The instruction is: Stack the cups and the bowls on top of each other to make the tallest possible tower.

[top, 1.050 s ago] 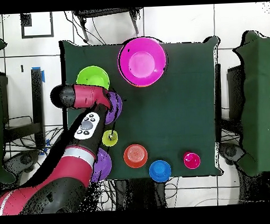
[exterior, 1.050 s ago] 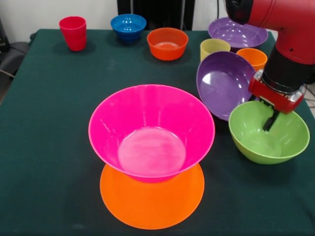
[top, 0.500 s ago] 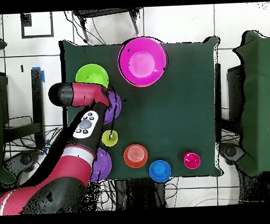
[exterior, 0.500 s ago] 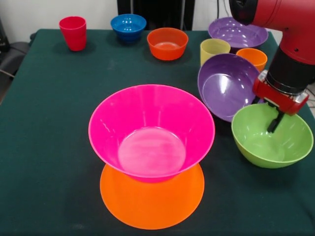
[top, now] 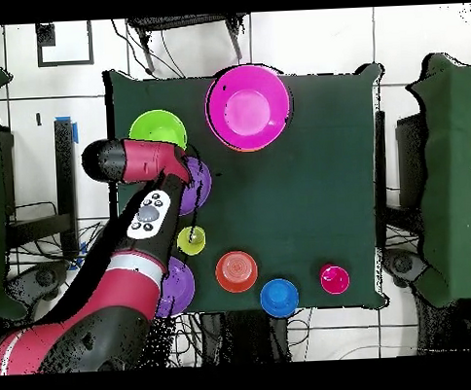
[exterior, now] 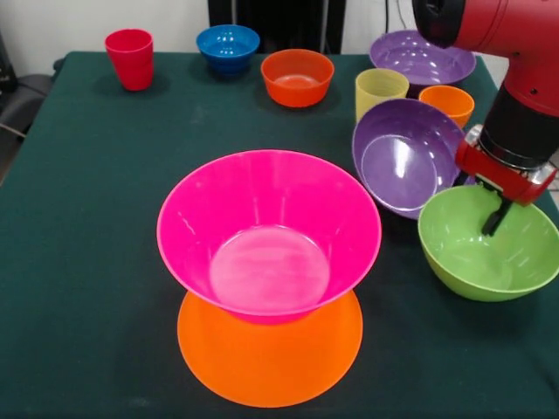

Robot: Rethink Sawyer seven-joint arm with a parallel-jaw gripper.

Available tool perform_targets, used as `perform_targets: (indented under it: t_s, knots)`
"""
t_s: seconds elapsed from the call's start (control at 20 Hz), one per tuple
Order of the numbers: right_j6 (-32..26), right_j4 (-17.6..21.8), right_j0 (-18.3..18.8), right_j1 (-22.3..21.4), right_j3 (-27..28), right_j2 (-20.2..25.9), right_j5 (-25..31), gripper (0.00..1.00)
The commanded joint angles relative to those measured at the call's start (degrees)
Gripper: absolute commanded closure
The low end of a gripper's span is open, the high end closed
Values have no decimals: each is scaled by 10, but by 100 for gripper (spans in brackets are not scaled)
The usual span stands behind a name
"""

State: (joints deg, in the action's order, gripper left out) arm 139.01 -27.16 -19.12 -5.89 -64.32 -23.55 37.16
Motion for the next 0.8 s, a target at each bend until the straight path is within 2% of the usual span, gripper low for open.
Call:
perform_targets:
  t_s: [0.05, 0.3, 0.65, 0.8]
  knots:
    - [87, -7, 9, -42, -16, 46, 55, 0]
    - [19, 24, 27, -123, -94, 37, 55, 0]
    - [-40, 60, 50, -212, -163, 29, 80, 0]
    - [-73, 76, 73, -245, -196, 39, 84, 0]
